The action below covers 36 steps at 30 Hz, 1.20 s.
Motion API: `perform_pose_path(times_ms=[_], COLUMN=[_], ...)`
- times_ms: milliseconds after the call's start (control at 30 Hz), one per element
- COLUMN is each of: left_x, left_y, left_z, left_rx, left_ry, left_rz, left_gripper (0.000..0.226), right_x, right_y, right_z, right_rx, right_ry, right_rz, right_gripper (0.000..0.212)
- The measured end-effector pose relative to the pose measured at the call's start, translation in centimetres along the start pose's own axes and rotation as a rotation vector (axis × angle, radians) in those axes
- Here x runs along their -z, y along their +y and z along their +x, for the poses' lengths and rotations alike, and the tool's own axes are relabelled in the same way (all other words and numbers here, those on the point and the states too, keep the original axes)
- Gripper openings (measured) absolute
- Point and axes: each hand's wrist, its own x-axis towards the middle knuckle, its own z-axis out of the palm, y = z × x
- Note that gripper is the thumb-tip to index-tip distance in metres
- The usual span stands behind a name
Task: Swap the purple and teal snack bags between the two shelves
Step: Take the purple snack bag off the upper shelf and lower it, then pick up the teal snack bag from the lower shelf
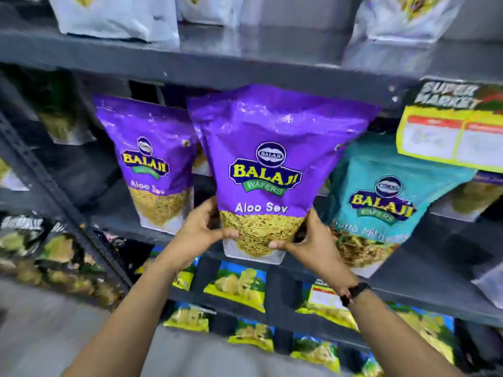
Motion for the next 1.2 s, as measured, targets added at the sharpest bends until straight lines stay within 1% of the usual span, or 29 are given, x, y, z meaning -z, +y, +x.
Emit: perform_pose_path(times_ms=[100,233,333,400,467,533,567,600,633,667,733,767,800,833,867,900,933,967,1000,1033,1100,1133,1167,1200], left_x=[-0.7,-1.2,-1.7,-2.0,-2.0,-2.2,-2.3,-2.6,-2.9,-3.4,-4.8,-5.8,-6.9,-8.2,-9.5,-10.9,-12.4,-13.7,-15.0,-16.0,-17.3,-17.6,-17.9,-18.1], left_y=[-2.1,-4.0,-4.6,-4.8,-4.7,-4.6,-4.7,-4.9,-5.0,-4.7,-3.9,-3.4,-2.8,-2.1,-1.5,-1.1,-1.0,-1.1,-1.2,-1.4,-1.9,-2.2,-2.4,-2.5], left_z=[1.8,4.1,4.8,4.9,4.8,4.5,4.3,4.0,3.4,2.8,1.5,1.2,0.9,0.9,1.0,1.2,1.6,2.0,2.4,3.0,4.2,4.6,5.0,5.3], left_rx=[0.014,0.053,0.091,0.102,0.116,0.129,0.119,0.087,0.034,-0.042,-0.253,-0.364,-0.444,-0.491,-0.51,-0.508,-0.476,-0.403,-0.299,-0.189,-0.022,0.026,0.051,0.07], left_ry=[-0.004,0.002,-0.004,-0.008,-0.007,0.01,0.055,0.134,0.238,0.345,0.505,0.536,0.527,0.478,0.389,0.28,0.17,0.077,0.012,-0.022,-0.074,-0.117,-0.165,-0.2], left_rz=[0.003,0.031,0.027,0.011,-0.001,-0.011,-0.016,0.002,0.046,0.115,0.29,0.361,0.412,0.441,0.451,0.445,0.428,0.397,0.346,0.297,0.256,0.244,0.221,0.197], left_gripper=[0.052,0.051,0.045,0.045,0.047,0.052,0.06,0.07,0.078,0.078,0.066,0.056,0.046,0.039,0.035,0.036,0.041,0.052,0.065,0.078,0.095,0.099,0.099,0.095], right_x=[-0.9,-1.9,-2.4,-2.8,-3.2,-3.3,-3.3,-3.2,-2.9,-2.5,-1.0,0.1,1.3,2.8,4.2,5.6,7.0,8.1,9.1,10.0,11.4,11.8,12.1,12.3], right_y=[1.8,3.4,4.1,4.5,4.8,4.9,4.8,4.8,4.5,4.3,4.1,4.1,4.4,4.8,5.4,6.0,6.6,7.4,8.4,9.1,10.4,10.6,10.8,10.9], right_z=[1.6,3.4,4.0,4.1,4.2,3.8,3.3,2.7,1.9,0.9,-1.2,-2.2,-2.9,-3.6,-4.0,-4.3,-4.5,-4.4,-4.2,-3.8,-3.0,-2.5,-2.3,-2.1], right_rx=[-0.018,-0.026,-0.045,-0.058,-0.064,-0.074,-0.061,-0.04,-0.013,0.023,0.126,0.178,0.217,0.231,0.217,0.181,0.136,0.086,0.033,-0.02,-0.098,-0.125,-0.144,-0.157], right_ry=[0.019,0.032,0.037,0.034,0.049,0.073,0.09,0.109,0.125,0.14,0.189,0.246,0.328,0.419,0.509,0.586,0.641,0.659,0.641,0.575,0.332,0.202,0.079,-0.022], right_rz=[0.021,0.063,0.075,0.078,0.074,0.095,0.103,0.101,0.086,0.068,0.007,-0.045,-0.098,-0.13,-0.132,-0.11,-0.079,-0.049,-0.029,0.002,0.172,0.261,0.32,0.357], right_gripper=[0.077,0.081,0.077,0.076,0.08,0.09,0.095,0.097,0.095,0.088,0.066,0.055,0.046,0.041,0.04,0.044,0.054,0.067,0.082,0.096,0.117,0.12,0.114,0.101])
